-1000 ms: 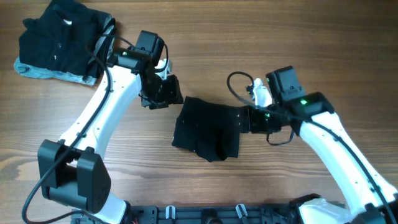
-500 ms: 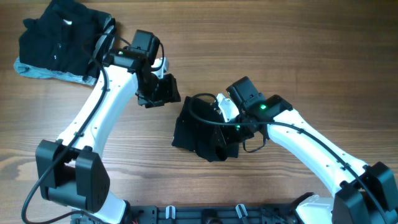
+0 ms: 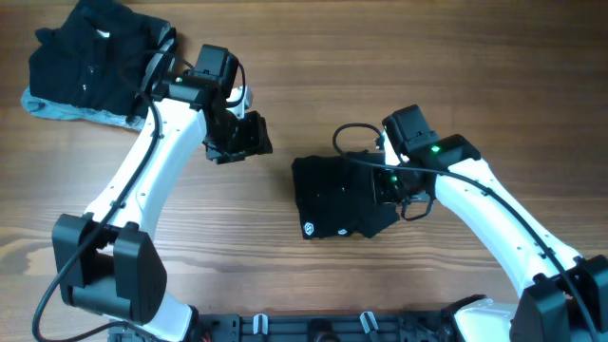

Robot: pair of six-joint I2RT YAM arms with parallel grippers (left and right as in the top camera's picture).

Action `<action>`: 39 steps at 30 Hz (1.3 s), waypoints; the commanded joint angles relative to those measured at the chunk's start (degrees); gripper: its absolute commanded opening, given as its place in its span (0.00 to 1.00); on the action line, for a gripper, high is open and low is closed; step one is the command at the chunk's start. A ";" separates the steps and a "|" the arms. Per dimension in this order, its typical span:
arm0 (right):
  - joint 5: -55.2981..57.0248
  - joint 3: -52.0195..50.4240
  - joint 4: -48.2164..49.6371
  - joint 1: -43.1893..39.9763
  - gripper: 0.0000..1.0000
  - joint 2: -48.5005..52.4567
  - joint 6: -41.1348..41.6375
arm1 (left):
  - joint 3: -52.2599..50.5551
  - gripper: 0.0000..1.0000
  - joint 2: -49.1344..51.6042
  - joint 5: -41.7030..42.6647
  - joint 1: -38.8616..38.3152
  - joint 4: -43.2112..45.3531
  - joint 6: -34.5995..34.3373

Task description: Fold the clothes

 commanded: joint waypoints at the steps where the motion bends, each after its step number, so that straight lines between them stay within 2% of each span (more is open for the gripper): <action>1: 6.51 0.68 -0.11 -0.15 0.37 -0.07 4.09 | -0.44 0.59 -0.04 -0.76 0.20 -0.11 1.09; 2: 6.51 0.68 -0.61 -0.15 0.55 -0.07 4.13 | -0.44 0.59 -0.04 -0.72 0.20 -0.35 1.09; 4: 6.88 0.72 -1.97 -0.59 0.57 -0.20 7.23 | -0.44 0.56 -0.04 -0.72 0.07 -1.27 1.11; 5: 6.62 0.74 -2.08 -0.94 0.54 -0.28 7.50 | -0.44 0.53 -0.04 -0.72 -0.09 -1.70 1.11; 6: 5.33 0.79 -1.99 -1.46 0.42 -0.59 6.75 | -0.44 0.48 -0.04 -0.70 -0.46 -2.16 1.09; 7: 1.62 0.92 -1.66 -1.86 0.33 -1.27 2.82 | -0.44 0.44 -0.04 -0.61 -1.11 -2.45 1.09; 8: -2.82 0.94 -1.31 -1.92 0.30 -1.99 -2.67 | -0.44 0.41 -0.04 -0.02 -1.90 -2.51 1.09; 9: -6.91 0.94 -1.36 -1.92 0.31 -2.73 -7.48 | -0.44 0.39 -0.04 0.66 -2.60 -2.45 1.09; 10: -12.02 0.94 -2.32 -1.88 0.38 -3.41 -13.64 | -0.44 0.37 -0.02 1.31 -3.65 -2.23 1.09; 11: -14.03 0.94 -3.30 -1.84 0.44 -3.39 -15.85 | -0.44 0.37 -0.02 1.25 -4.87 -2.03 1.09; 13: -14.21 0.13 -2.93 -1.75 0.45 -2.89 -15.76 | -0.44 0.37 0.00 1.25 -6.62 -1.70 1.07; 15: -15.47 -2.05 1.07 -1.64 0.35 -1.66 -14.78 | -0.44 0.36 0.28 1.25 -8.59 -1.42 1.07; 18: -18.88 -4.61 8.41 -1.60 0.24 2.12 -11.82 | -0.55 0.24 1.20 1.55 -10.38 -1.09 0.42; 19: -18.82 -4.87 10.10 -1.60 0.21 3.76 -10.80 | -0.92 0.22 1.33 2.40 -10.78 -0.42 0.42; 22: -16.85 -4.92 13.70 -1.60 0.18 11.17 -5.86 | -4.04 0.21 1.36 7.41 -11.87 3.21 0.35; 25: -17.38 -4.61 14.19 -1.73 0.15 18.38 -2.86 | -9.44 0.22 1.38 8.07 -12.07 9.51 -2.64; 27: -17.57 -4.48 13.42 -1.88 0.16 19.56 -3.43 | -14.78 0.23 1.38 9.70 -12.04 17.94 -3.17; 32: -17.31 -4.31 12.87 -1.88 0.18 19.10 -3.74 | -24.90 0.29 2.01 8.94 -11.74 34.53 -10.62; 35: -17.07 -4.31 12.31 -1.92 0.20 19.10 -3.63 | -26.71 0.27 3.80 3.69 -10.29 35.82 -16.20; 39: -16.92 -4.17 12.09 -1.99 0.23 19.10 -3.61 | -26.47 0.31 4.02 2.01 -7.37 37.18 -16.13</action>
